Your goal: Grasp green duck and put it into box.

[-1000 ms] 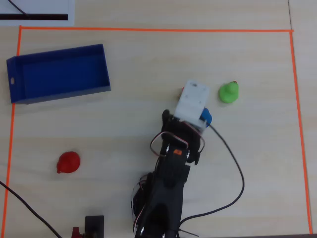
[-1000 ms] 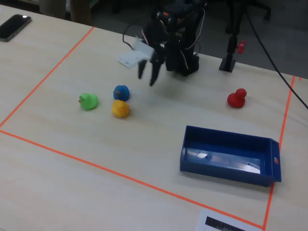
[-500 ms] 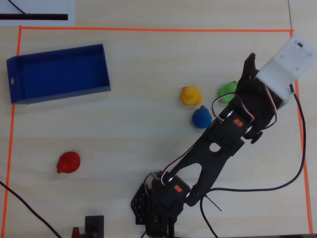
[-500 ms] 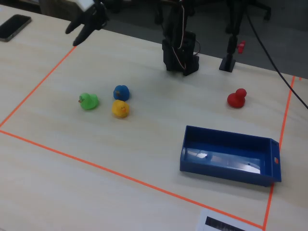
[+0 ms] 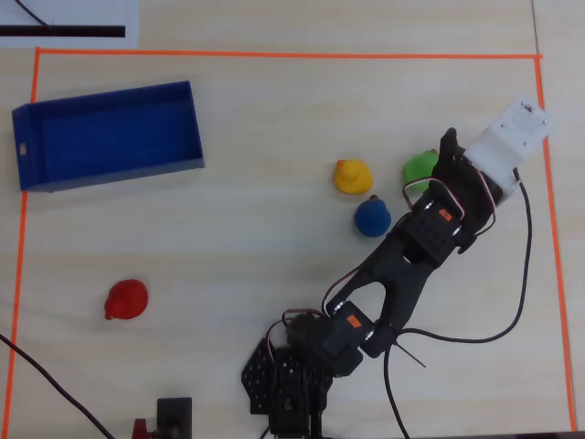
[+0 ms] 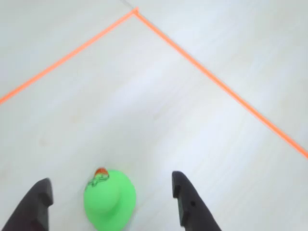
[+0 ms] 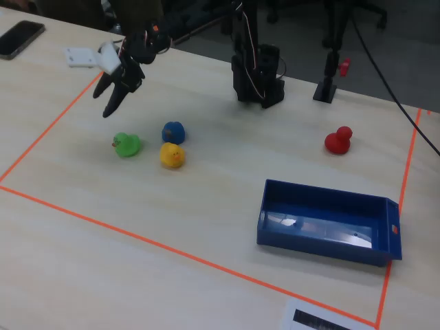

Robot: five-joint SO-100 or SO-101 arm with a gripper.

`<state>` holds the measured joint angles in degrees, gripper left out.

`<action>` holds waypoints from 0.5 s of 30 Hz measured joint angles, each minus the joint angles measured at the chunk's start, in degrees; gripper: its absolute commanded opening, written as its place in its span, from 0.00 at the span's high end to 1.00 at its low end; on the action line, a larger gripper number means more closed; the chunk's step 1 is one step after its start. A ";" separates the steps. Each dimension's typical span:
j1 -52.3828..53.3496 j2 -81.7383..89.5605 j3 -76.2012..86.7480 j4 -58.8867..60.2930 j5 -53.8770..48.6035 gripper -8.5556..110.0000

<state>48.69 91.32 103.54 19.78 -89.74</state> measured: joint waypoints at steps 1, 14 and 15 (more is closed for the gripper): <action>0.00 0.00 1.49 -0.97 0.00 0.64; -3.87 -4.92 7.65 -5.19 1.32 0.62; -3.96 -5.89 7.65 -5.89 1.41 0.62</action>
<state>44.74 85.43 111.18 13.89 -88.33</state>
